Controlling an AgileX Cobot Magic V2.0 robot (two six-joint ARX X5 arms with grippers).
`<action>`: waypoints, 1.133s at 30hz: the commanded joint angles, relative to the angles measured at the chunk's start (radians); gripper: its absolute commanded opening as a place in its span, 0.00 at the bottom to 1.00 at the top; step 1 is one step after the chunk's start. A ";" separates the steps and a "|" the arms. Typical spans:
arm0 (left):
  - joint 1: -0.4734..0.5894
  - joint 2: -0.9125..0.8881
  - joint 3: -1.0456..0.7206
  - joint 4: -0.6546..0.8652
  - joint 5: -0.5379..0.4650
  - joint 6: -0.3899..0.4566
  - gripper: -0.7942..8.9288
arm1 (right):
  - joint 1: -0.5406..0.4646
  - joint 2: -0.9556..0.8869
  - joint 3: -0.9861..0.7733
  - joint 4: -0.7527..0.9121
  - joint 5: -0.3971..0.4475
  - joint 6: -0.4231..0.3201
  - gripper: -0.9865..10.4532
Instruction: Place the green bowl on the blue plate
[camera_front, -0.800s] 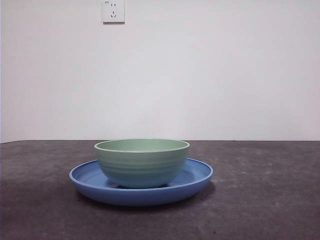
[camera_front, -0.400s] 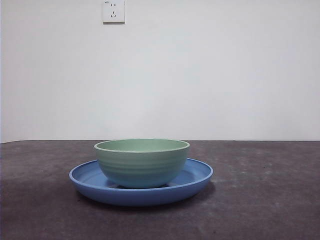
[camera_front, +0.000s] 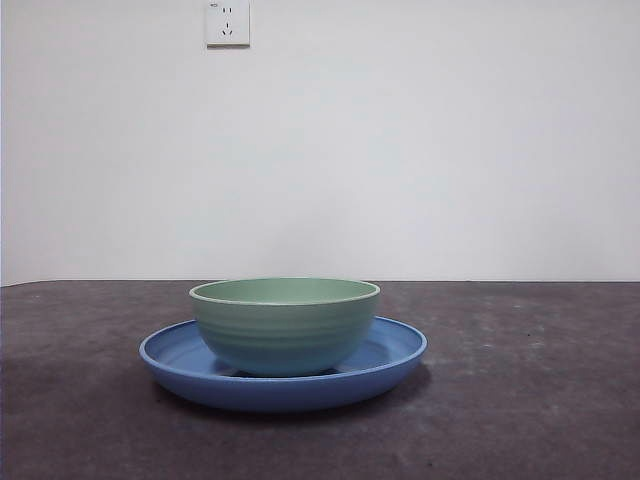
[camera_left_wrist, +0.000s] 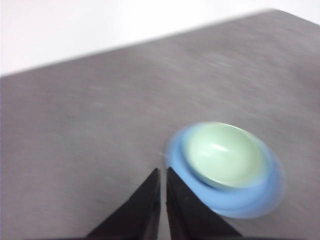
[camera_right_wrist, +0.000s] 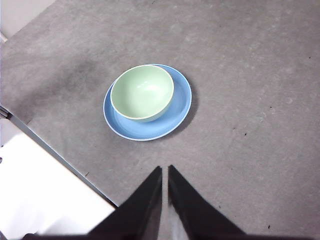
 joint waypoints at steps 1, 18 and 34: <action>0.097 -0.050 -0.176 0.232 -0.005 0.010 0.10 | 0.005 0.003 0.017 0.000 -0.002 -0.008 0.10; 0.286 -0.299 -0.787 0.687 -0.008 -0.113 0.10 | 0.005 0.003 0.018 0.000 -0.002 -0.008 0.10; 0.285 -0.391 -0.851 0.623 -0.188 -0.198 0.10 | 0.005 0.003 0.018 0.000 -0.002 -0.008 0.10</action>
